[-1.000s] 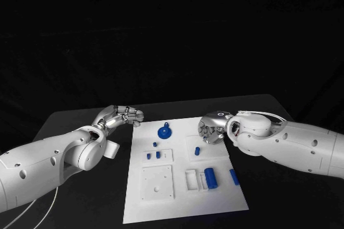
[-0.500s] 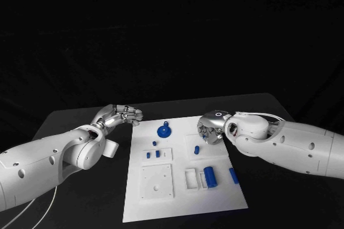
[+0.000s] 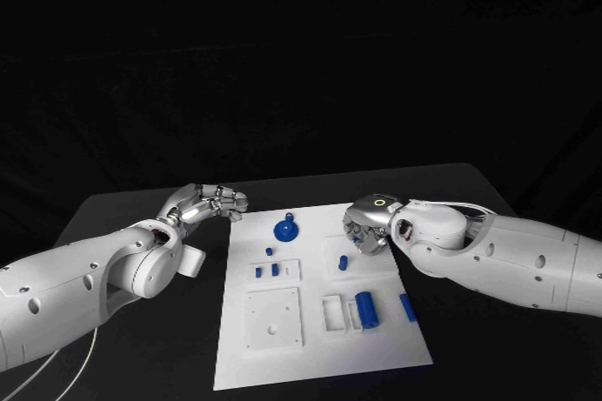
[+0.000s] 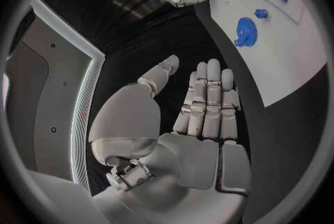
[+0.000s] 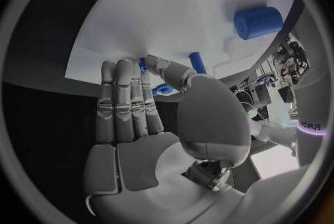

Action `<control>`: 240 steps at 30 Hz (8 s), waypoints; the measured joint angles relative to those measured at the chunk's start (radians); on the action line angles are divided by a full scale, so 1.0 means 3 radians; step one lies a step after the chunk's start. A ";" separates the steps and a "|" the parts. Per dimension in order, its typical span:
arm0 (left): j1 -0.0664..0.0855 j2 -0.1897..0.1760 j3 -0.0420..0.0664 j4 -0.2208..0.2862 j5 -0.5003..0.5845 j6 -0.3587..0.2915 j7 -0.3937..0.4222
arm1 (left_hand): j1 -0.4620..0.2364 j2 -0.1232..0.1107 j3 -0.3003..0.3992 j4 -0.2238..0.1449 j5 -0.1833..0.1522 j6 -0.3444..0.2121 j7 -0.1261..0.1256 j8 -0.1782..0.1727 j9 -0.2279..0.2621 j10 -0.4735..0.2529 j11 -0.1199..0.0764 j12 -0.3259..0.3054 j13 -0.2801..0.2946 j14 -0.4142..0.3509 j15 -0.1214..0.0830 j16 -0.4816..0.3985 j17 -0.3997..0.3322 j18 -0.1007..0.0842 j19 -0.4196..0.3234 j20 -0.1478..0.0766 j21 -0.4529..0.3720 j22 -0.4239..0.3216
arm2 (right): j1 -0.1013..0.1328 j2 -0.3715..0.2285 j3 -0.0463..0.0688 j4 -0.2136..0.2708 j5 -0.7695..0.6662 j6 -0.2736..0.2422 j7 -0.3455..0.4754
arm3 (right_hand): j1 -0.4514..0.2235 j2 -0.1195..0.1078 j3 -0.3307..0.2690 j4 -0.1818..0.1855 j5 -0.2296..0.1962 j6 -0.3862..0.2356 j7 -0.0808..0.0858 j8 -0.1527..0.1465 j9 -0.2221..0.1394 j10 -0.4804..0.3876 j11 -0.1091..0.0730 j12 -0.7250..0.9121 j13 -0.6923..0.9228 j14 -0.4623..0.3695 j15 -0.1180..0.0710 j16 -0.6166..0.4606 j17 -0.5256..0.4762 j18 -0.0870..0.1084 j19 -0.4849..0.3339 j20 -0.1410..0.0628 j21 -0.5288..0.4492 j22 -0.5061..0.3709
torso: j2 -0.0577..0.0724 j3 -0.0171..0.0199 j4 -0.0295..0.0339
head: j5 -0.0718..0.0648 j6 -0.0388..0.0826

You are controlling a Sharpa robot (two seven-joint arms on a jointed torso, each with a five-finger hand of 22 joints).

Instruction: Assemble the parts on the task board

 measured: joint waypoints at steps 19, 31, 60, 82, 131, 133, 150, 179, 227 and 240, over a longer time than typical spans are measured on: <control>0.0000 0.0005 0.0000 -0.0008 0.0001 0.0007 -0.0010 | 0.0013 0.0013 0.0000 0.0000 0.0169 -0.0012 0.0012 0.0000 -0.0003 0.0000 0.0000 -0.0017 -0.0003 0.0000 0.0000 -0.0044 0.0080 -0.0002 0.0000 0.0000 -0.0013 0.0027 | -0.0067 -0.0034 0.0035 0.0018 -0.0070 -0.0227 -0.0009 | -0.0087 -0.0059 -0.0002 -0.0019 0.0334 0.0045 -0.0022 0.0016 0.0097 0.0072 -0.0013 -0.0016 0.0062 0.0054 -0.0019 0.0006 0.0100 0.0001 0.0048 -0.0024 0.0036 0.0017 | 0.0002 0.0006 0.0001 | 0.0009 0.0009; -0.0001 0.0013 0.0000 -0.0045 0.0019 0.0012 -0.0018 | 0.0026 0.0026 0.0000 0.0000 0.0182 -0.0012 0.0012 0.0000 -0.0006 0.0000 0.0000 -0.0017 -0.0006 0.0000 0.0000 -0.0049 0.0094 -0.0002 0.0000 0.0000 -0.0013 0.0030 | -0.0067 -0.0031 0.0220 0.0084 0.0078 -0.0232 0.0036 | -0.0093 -0.0066 0.0004 -0.0012 0.0345 0.0054 -0.0032 0.0016 0.0103 0.0096 -0.0036 -0.0028 0.0074 0.0060 -0.0013 0.0006 0.0112 0.0021 0.0048 -0.0024 0.0036 0.0022 | -0.0002 0.0004 0.0002 | 0.0000 0.0041; 0.0000 0.0099 -0.0001 -0.0143 0.0058 0.0014 -0.0031 | 0.0026 0.0026 0.0000 0.0000 0.0182 -0.0012 0.0012 0.0000 -0.0006 0.0000 0.0000 -0.0029 -0.0005 0.0000 0.0000 -0.0062 0.0109 -0.0003 0.0000 0.0000 -0.0013 0.0036 | -0.0111 0.0211 0.0293 0.0506 0.1034 -0.0446 0.0379 | -0.0167 0.0029 -0.0122 -0.0073 0.0551 0.0044 -0.0024 -0.0021 0.0194 0.0095 -0.0036 -0.0065 0.0118 0.0065 -0.0005 0.0004 0.0163 0.0016 0.0048 -0.0022 0.0036 0.0028 | -0.0004 -0.0009 0.0003 | 0.0408 -0.0012; 0.0000 0.0127 0.0000 -0.0199 0.0086 -0.0008 -0.0028 | 0.0026 0.0026 0.0000 0.0000 0.0182 -0.0012 0.0011 0.0000 -0.0005 0.0000 0.0000 -0.0029 -0.0005 0.0012 0.0012 -0.0075 0.0124 -0.0021 0.0000 0.0000 -0.0024 0.0038 | -0.0406 0.0428 0.0155 0.0514 0.0472 -0.0504 0.0411 | -0.0158 0.0037 -0.0136 -0.0086 0.0552 0.0032 -0.0023 -0.0021 0.0194 0.0094 -0.0035 -0.0067 0.0124 0.0051 -0.0008 -0.0006 0.0170 -0.0004 0.0047 -0.0022 0.0035 0.0031 | -0.0004 -0.0007 -0.0002 | 0.0684 -0.0146; -0.0001 0.0116 -0.0001 -0.0211 0.0095 -0.0006 -0.0034 | 0.0026 0.0026 0.0000 0.0000 0.0182 -0.0012 0.0012 0.0000 -0.0008 0.0000 0.0000 -0.0029 -0.0007 0.0012 0.0012 -0.0088 0.0147 -0.0022 0.0000 0.0000 -0.0024 0.0047 | -0.0486 0.0423 0.0012 0.0550 0.0285 -0.0395 0.0384 | -0.0158 0.0035 -0.0146 -0.0096 0.0552 0.0010 -0.0023 -0.0021 0.0215 0.0093 -0.0035 -0.0068 0.0133 0.0075 -0.0006 -0.0006 0.0178 -0.0010 0.0047 -0.0022 0.0035 0.0034 | -0.0004 -0.0008 -0.0002 | 0.0731 -0.0290; -0.0001 0.0115 -0.0001 -0.0211 0.0095 -0.0006 -0.0034 | 0.0026 0.0026 0.0000 0.0000 0.0182 -0.0012 0.0011 0.0000 -0.0008 0.0000 0.0000 -0.0029 -0.0007 0.0012 0.0011 -0.0088 0.0151 -0.0022 0.0000 0.0000 -0.0035 0.0047 | -0.0486 0.0427 0.0011 0.0548 0.0270 -0.0395 0.0379 | -0.0158 0.0035 -0.0146 -0.0096 0.0553 0.0009 -0.0023 -0.0023 0.0215 0.0093 -0.0035 -0.0067 0.0137 0.0076 -0.0005 -0.0006 0.0178 -0.0010 0.0047 -0.0022 0.0035 0.0034 | -0.0004 -0.0008 -0.0002 | 0.0729 -0.0292; 0.0000 0.0115 -0.0001 -0.0211 0.0095 -0.0006 -0.0036 | 0.0026 0.0026 0.0000 0.0000 0.0182 -0.0012 0.0011 0.0000 -0.0008 0.0000 0.0000 -0.0029 -0.0009 0.0012 0.0011 -0.0101 0.0154 -0.0023 0.0000 0.0000 -0.0035 0.0050 | -0.0478 0.0493 -0.0046 0.0519 0.0191 -0.0353 0.0350 | -0.0159 0.0035 -0.0148 -0.0100 0.0568 0.0028 -0.0029 -0.0015 0.0212 0.0095 -0.0035 -0.0086 0.0143 0.0068 -0.0011 -0.0023 0.0181 -0.0010 0.0047 -0.0022 0.0035 0.0033 | -0.0004 -0.0011 0.0000 | 0.0725 -0.0300; 0.0000 0.0110 -0.0001 -0.0230 0.0096 -0.0004 -0.0056 | 0.0026 0.0026 0.0000 0.0000 0.0182 -0.0024 -0.0001 0.0000 -0.0010 0.0000 0.0000 -0.0045 -0.0009 0.0012 0.0011 -0.0101 0.0168 -0.0023 0.0000 0.0000 -0.0034 0.0052 | -0.0477 0.0322 -0.0017 0.0605 0.0482 -0.0557 0.0450 | -0.0329 -0.0145 -0.0797 -0.0114 0.0747 -0.0623 0.0287 -0.0380 0.0061 -0.0646 0.0263 -0.0439 -0.0101 -0.0193 0.0214 -0.0304 0.0042 -0.0008 -0.0282 0.0125 -0.0107 0.0036 | -0.0006 -0.0007 -0.0002 | 0.0702 -0.0262; -0.0005 0.0159 -0.0002 -0.0325 0.0097 0.0001 -0.0056 | 0.0013 0.0039 0.0000 0.0000 0.0182 -0.0024 -0.0001 0.0000 -0.0009 0.0000 0.0000 -0.0045 -0.0010 0.0012 0.0011 -0.0126 0.0187 -0.0023 0.0000 0.0000 -0.0047 0.0060 | 0.0025 -0.0324 0.0037 0.0665 0.0730 0.0407 0.0179 | -0.0435 -0.0160 -0.1275 -0.0104 0.0785 -0.0626 0.0233 -0.0358 -0.0010 -0.0804 0.0268 -0.0387 -0.0322 -0.0092 0.0243 -0.0144 0.0184 0.0039 -0.0161 0.0066 -0.0029 0.0093 | -0.0008 -0.0004 -0.0004 | 0.0488 -0.0073; -0.0005 0.0153 -0.0002 -0.0327 0.0098 0.0002 -0.0057 | 0.0013 0.0039 0.0000 0.0000 0.0182 -0.0024 0.0000 0.0013 -0.0011 0.0012 0.0012 -0.0045 -0.0010 0.0012 0.0011 -0.0126 0.0198 -0.0024 0.0000 0.0000 -0.0047 0.0063 | -0.0028 -0.0244 0.0042 0.0620 0.0616 0.0327 0.0149 | -0.0192 -0.0060 -0.0754 0.0062 0.0224 -0.0439 0.0190 -0.0267 -0.0057 -0.0425 0.0156 -0.0219 -0.0282 -0.0053 0.0145 -0.0148 0.0197 -0.0007 -0.0088 0.0039 -0.0027 0.0093 | -0.0008 -0.0011 0.0001 | 0.0478 -0.0089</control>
